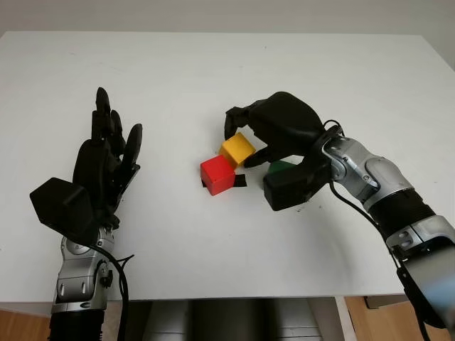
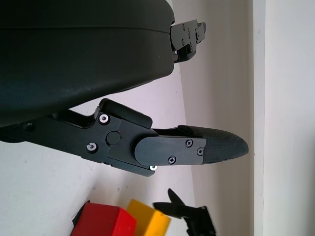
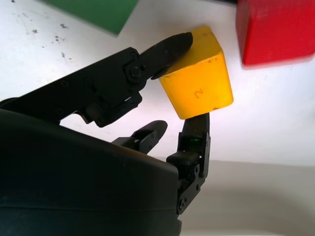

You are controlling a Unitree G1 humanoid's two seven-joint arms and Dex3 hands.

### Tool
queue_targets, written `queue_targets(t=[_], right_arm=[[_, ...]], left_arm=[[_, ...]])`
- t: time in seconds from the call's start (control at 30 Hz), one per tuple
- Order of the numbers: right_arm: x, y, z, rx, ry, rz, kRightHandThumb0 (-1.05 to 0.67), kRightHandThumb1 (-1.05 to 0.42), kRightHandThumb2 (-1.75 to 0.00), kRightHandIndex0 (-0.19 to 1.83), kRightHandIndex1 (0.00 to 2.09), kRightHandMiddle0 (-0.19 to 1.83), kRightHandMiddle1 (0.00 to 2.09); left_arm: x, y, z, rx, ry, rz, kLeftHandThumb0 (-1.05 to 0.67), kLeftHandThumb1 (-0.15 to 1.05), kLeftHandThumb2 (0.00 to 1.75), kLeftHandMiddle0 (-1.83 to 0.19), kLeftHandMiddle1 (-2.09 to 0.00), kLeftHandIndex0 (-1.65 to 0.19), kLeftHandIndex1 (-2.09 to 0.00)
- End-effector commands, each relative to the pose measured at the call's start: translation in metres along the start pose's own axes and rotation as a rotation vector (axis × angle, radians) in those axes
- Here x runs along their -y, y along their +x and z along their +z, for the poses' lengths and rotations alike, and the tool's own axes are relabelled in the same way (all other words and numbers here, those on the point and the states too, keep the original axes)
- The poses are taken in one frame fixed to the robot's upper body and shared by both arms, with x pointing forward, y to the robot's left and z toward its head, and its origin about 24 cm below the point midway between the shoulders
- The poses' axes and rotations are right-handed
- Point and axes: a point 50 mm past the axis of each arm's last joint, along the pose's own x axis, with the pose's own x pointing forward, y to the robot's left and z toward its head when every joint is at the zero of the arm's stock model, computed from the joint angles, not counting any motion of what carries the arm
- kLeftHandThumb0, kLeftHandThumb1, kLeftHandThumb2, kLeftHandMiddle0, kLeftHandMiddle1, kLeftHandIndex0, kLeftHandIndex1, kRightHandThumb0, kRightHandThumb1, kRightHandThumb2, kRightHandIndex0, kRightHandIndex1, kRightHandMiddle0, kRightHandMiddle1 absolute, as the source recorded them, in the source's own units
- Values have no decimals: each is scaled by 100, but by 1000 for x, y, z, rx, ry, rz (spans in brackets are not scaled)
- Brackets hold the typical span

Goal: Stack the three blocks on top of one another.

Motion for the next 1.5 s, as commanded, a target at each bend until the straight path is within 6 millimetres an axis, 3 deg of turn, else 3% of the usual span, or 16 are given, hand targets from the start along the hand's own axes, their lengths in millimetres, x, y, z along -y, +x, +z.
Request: queue_targets(t=[0.0,0.2,0.53,0.67,0.87,1.47], right_arm=[[23,6,-2,-24,74,-43,-35,-94,-6,60,7,44,129],[44,9,-9,-54,237,-21,-35,-95,-5,56,5,40,139],[59,7,-17,-76,382,1,-35,-95,-5,53,4,36,143],[54,8,-17,-70,541,95,-32,-96,-6,51,3,28,146],[42,8,-11,-82,688,223,-35,-98,-5,45,1,18,168],[13,7,2,-9,808,390,-47,-94,-5,40,2,32,169]], left_arm=[[1,-3,-1,1,-2,0,-80,105,40,19,-5,19,-2],[0,-4,-1,-5,7,-7,-81,105,42,19,-4,19,0],[-1,-5,-1,-5,3,-9,-81,105,41,19,-3,19,0],[-1,-6,-1,-8,9,-12,-82,105,42,19,-2,19,0],[-3,-6,0,-3,12,-20,-79,105,43,19,0,19,0],[-2,-4,1,-4,11,-11,-79,105,44,19,-2,19,0]])
